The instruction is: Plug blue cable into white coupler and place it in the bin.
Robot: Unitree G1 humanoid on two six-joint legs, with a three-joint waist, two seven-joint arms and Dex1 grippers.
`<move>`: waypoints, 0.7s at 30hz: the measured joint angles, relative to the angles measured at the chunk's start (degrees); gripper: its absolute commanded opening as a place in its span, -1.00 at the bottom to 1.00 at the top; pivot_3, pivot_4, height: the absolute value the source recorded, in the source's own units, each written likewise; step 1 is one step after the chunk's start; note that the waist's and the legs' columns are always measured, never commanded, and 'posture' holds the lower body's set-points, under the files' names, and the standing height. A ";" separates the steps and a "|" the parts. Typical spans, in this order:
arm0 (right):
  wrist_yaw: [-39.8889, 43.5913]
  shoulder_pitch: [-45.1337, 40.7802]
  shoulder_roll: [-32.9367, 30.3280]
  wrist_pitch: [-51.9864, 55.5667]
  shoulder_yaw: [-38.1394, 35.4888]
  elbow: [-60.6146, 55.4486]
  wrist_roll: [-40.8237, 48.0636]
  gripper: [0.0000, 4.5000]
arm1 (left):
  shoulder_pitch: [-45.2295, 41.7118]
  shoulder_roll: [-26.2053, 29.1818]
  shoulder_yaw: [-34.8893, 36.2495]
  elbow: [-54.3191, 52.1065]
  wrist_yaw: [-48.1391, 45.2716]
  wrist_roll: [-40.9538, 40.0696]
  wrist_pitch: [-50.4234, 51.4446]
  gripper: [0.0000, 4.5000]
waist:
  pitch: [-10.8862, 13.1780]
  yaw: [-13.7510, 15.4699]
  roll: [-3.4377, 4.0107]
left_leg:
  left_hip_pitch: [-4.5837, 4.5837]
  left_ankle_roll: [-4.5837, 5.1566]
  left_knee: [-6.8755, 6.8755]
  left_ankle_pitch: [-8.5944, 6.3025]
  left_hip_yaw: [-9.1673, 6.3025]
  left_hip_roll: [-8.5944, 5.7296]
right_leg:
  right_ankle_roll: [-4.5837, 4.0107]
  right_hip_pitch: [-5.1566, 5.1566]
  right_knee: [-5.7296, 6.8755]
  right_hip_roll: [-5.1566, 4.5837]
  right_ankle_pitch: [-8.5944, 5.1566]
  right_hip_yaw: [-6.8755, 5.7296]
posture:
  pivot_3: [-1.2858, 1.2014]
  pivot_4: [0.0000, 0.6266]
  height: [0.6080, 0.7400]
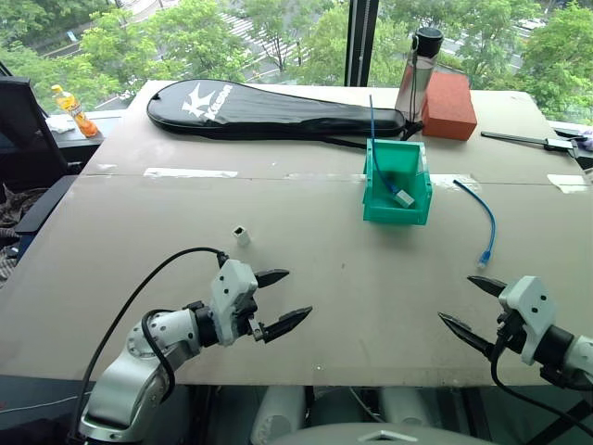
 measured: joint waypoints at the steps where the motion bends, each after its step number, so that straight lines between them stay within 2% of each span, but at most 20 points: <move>1: 0.00 0.00 0.00 0.00 0.00 0.00 0.00 1.00 | 0.00 0.00 0.00 0.00 0.00 0.00 0.00 0.99 | 0.00 0.00 0.00 | 0.00 0.00 0.00 0.00 0.00 0.00 | 0.00 0.00 0.00 0.00 0.00 0.00 | 0.03 -0.52 1.00; 7: -0.80 -4.78 -0.07 -0.43 1.89 1.69 -1.61 1.00 | -3.62 -1.23 0.19 -1.67 1.37 -5.42 4.16 0.99 | 0.00 0.00 0.00 | 0.00 0.00 0.00 0.00 0.00 0.01 | 0.00 0.01 0.00 0.02 0.00 -0.02 | 0.03 -0.52 1.00; 11: -0.32 -7.95 -2.29 2.32 1.49 1.67 0.59 1.00 | -4.61 -1.30 0.08 -2.68 0.45 -7.49 4.77 0.99 | 0.00 -0.03 0.00 | -0.02 0.02 -0.01 -0.01 0.04 0.00 | -0.10 0.00 -0.01 0.15 0.05 0.00 | 0.03 -0.52 1.00; 15: 6.73 -11.15 -14.34 3.79 1.01 3.36 0.32 1.00 | -4.47 0.01 -1.30 -2.81 -4.28 -6.68 1.00 0.99 | 0.04 -0.03 0.03 | 0.00 0.08 0.00 -0.04 0.15 -0.05 | -0.11 0.01 -0.08 0.17 0.06 0.04 | 0.03 -0.52 1.00; 17: 11.99 -15.29 -22.70 2.19 0.98 7.47 -1.69 1.00 | -4.70 1.31 -2.26 -2.81 -7.39 -6.51 -0.12 0.99 | 0.08 -0.08 0.10 | 0.04 0.10 0.00 -0.05 0.23 -0.05 | -0.01 0.01 -0.13 0.17 0.01 0.08 | 0.03 -0.52 1.00; 18: 13.39 -16.98 -24.59 1.59 0.94 9.09 -2.16 1.00 | -4.95 1.32 -2.38 -2.78 -8.00 -6.52 -0.23 0.99 | 0.08 -0.06 0.05 | 0.04 0.10 0.00 -0.05 0.22 -0.03 | -0.01 0.01 -0.13 0.17 0.01 0.07 | 0.03 -0.52 1.00; 21: 20.93 -25.40 -33.43 -8.00 6.55 18.78 -8.21 1.00 | -7.03 1.53 -3.27 -2.07 -10.50 -5.65 -2.69 0.99 | 0.19 -0.03 0.22 | 0.02 0.10 -0.02 -0.05 0.26 -0.02 | -0.02 -0.02 -0.16 0.20 0.01 0.07 | 0.03 -0.52 1.00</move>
